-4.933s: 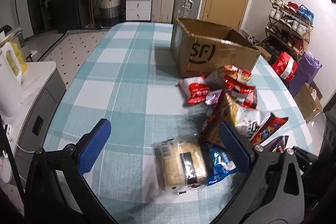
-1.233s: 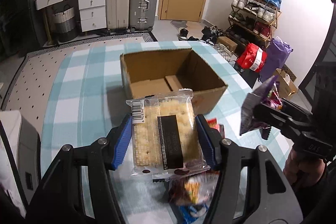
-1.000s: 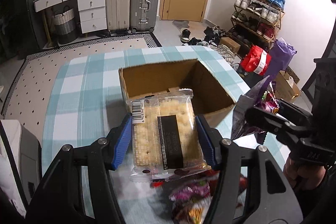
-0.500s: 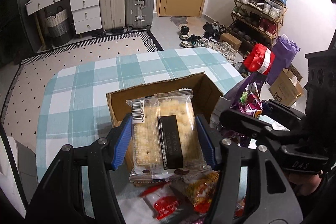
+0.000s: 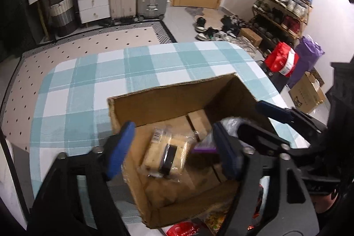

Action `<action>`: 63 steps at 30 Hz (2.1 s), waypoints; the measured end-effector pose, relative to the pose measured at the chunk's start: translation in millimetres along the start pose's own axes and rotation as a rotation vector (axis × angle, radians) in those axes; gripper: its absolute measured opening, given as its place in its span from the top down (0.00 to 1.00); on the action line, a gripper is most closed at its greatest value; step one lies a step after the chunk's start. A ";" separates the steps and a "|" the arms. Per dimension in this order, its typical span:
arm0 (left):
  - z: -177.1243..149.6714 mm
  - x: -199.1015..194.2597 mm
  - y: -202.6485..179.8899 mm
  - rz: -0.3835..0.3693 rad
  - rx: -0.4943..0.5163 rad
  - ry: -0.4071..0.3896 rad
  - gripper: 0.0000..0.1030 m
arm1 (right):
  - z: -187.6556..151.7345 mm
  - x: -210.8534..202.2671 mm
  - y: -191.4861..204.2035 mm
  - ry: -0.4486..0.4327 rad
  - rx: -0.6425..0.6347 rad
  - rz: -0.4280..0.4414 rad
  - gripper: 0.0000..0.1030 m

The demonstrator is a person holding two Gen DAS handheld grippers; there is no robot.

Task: Organize snacks
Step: 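Open both grippers to drop the cracker pack and purple bag into the box, then move the left gripper back to the pile and grasp the noodle snack bag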

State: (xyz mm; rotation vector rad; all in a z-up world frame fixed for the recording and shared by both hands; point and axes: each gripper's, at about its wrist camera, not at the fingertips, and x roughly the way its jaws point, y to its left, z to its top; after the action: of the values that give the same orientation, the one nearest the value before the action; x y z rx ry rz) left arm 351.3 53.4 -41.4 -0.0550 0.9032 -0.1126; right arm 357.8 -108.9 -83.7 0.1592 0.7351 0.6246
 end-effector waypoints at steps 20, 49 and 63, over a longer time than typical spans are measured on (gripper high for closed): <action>-27.6 -67.5 -18.1 0.045 0.028 -0.072 0.22 | -5.5 -66.4 17.0 -0.101 -0.051 -0.027 0.19; -128.7 -187.2 -49.1 0.103 0.006 -0.174 0.02 | -80.6 -178.8 76.0 -0.161 -0.126 -0.063 0.06; -181.3 -205.8 -51.9 0.062 -0.029 -0.159 0.01 | -131.0 -204.9 80.9 -0.155 -0.101 -0.070 0.03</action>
State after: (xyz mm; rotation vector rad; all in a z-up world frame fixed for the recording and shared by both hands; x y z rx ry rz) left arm 78.6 26.7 12.1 -0.0624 0.7468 -0.0370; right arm 114.7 -173.2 -34.1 0.0875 0.5565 0.5748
